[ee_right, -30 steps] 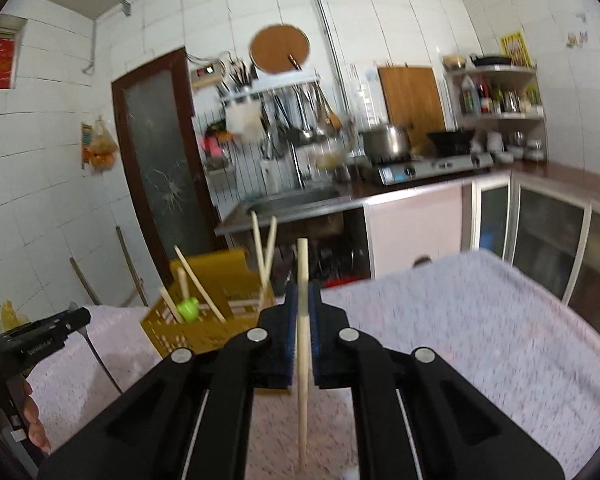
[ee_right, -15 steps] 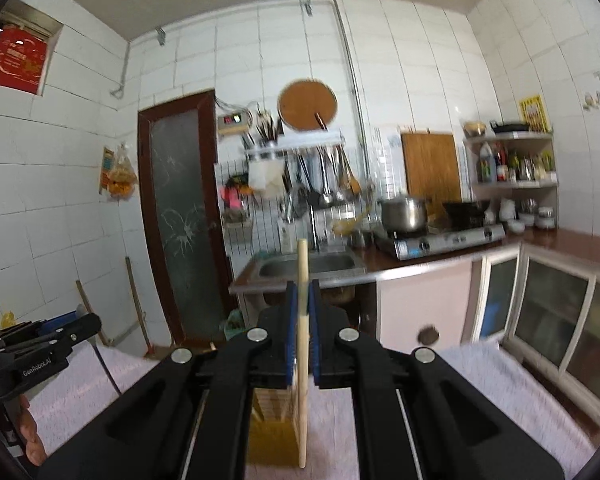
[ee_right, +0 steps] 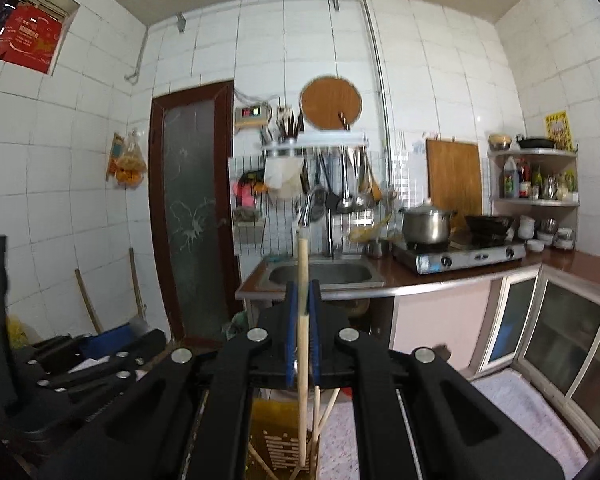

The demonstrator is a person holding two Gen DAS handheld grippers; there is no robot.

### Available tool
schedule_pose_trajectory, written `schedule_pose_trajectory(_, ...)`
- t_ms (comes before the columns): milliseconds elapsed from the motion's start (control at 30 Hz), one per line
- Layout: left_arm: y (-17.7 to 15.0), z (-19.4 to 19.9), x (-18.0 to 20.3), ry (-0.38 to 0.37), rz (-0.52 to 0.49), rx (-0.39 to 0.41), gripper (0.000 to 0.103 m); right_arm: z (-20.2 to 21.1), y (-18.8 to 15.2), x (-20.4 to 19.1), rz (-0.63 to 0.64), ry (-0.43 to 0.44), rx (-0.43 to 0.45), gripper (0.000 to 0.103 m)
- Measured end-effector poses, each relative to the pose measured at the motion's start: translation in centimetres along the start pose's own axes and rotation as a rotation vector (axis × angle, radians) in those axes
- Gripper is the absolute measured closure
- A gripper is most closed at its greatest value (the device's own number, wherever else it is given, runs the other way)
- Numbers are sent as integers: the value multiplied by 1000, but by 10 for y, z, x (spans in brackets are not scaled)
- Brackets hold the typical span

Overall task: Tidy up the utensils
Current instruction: 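Drop the ladle into the yellow holder with the left tool while the right tool drops the chopstick, then move both tools back down to the cloth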

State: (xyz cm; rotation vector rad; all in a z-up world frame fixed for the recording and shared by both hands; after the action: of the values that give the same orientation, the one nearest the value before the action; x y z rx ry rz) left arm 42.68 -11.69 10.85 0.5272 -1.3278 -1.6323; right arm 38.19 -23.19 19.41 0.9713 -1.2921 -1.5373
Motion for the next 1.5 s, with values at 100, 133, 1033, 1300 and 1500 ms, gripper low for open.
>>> schedule_pose_trajectory(100,-16,-20,-14,13,23,-38,68,-15,-25,1,16,-2,-49,97)
schedule_pose_trajectory(133,-20,-25,-17,17,27,-48,68,-20,-32,1,22,-3,-68,97)
schedule_pose_trajectory(1033,-165,148,-78,238,120,-220,5,90,-188,93,42,-198,-463,25)
schedule_pose_trajectory(1300,-239,168,-89,258,149,-326,5,129,-249,68,110,-180,-578,25)
schedule_pose_trajectory(1500,-269,166,-87,262,143,-397,5,149,-283,46,118,-172,-662,25)
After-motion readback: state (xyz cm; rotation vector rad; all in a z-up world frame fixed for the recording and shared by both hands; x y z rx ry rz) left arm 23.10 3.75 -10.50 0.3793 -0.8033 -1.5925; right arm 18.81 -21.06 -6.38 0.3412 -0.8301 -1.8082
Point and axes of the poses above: each gripper's, at about its wrist camera, not at the fingertips, and z roughly against the way its jaws point, x to its right, y to its top, the point moved 9 cm from there along -z, roughly the way its jaws point, and after that the axes turned 15 degrees about -y, right-handed, at the moved point
